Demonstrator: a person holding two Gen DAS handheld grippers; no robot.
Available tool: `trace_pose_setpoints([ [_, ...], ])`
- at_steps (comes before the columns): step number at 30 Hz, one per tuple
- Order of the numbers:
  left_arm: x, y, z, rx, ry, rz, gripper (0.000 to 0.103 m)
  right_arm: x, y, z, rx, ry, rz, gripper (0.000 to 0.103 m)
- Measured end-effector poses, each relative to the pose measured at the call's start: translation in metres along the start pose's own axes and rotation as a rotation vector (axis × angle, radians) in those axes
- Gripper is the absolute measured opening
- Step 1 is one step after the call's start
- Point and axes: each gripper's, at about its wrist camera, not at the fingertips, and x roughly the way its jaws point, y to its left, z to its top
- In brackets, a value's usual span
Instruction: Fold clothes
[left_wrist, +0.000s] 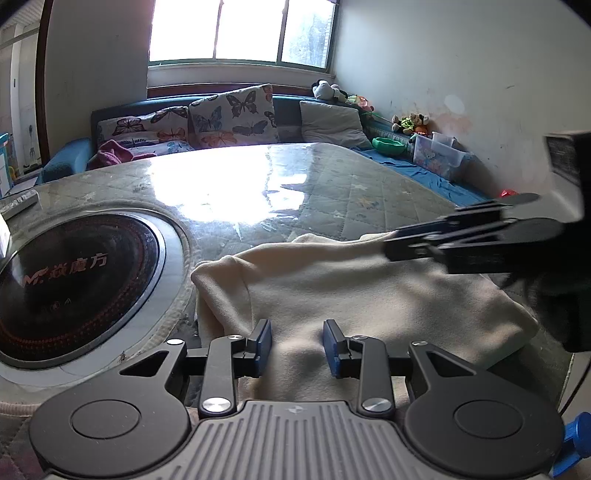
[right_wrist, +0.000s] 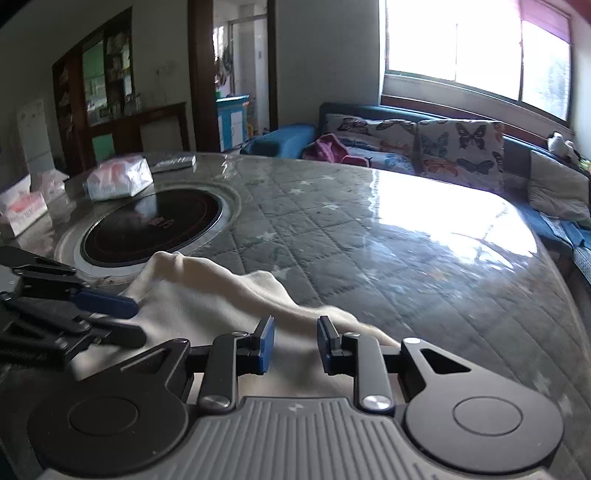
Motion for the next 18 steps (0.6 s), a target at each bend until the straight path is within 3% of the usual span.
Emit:
trace_pose_setpoints([
  [5,-0.004,0.006,0.001,-0.018,-0.004,0.007,0.034,0.024,0.005,0.008,-0.013,0.029,-0.014,0.024],
  [10,-0.009,0.014,0.002,-0.04,-0.008,0.017,0.035,0.012,0.016,0.016,-0.058,0.002,-0.006,0.024],
  [18,-0.016,0.041,0.001,-0.112,0.006,0.083,0.035,-0.016,0.075,0.011,-0.247,-0.015,0.11,0.03],
])
